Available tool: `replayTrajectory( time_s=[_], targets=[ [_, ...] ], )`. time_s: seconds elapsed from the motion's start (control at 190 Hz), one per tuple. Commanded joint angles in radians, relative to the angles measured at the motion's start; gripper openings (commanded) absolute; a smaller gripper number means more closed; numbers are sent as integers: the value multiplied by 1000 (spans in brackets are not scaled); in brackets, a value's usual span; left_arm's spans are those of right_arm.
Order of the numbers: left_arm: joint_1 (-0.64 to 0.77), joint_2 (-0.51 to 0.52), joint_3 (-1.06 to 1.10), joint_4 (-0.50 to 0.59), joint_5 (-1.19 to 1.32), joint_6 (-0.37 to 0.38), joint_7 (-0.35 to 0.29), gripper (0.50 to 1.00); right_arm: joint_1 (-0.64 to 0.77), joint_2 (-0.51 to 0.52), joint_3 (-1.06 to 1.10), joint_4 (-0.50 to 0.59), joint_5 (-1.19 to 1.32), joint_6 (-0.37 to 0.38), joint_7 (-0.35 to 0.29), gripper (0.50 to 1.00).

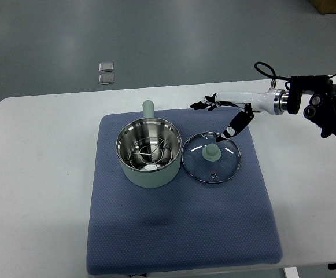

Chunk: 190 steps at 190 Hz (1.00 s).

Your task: Open lid and place right of pot

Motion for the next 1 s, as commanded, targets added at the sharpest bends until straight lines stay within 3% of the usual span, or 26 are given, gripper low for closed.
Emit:
replayTrajectory(
  time_s=[0.0, 0.058, 0.137, 0.475, 0.996],
  targets=[
    [0, 0, 1, -3, 0, 1, 0, 1000, -3, 23, 20, -82, 252, 19, -100, 905],
    [2, 0, 1, -6, 0, -1, 0, 1000, -3, 56, 23, -124, 449, 21, -175, 924],
    [2, 0, 1, -6, 0, -1, 0, 1000, -5, 82, 22, -164, 652, 7, -223, 924],
    [8, 0, 1, -3, 0, -1, 4, 1000, -43, 140, 18, -237, 1278, 5, -315, 926],
    [19, 0, 1, 5, 0, 1, 9, 1000, -106, 191, 25, -243, 1384, 1, -303, 930]
  ],
)
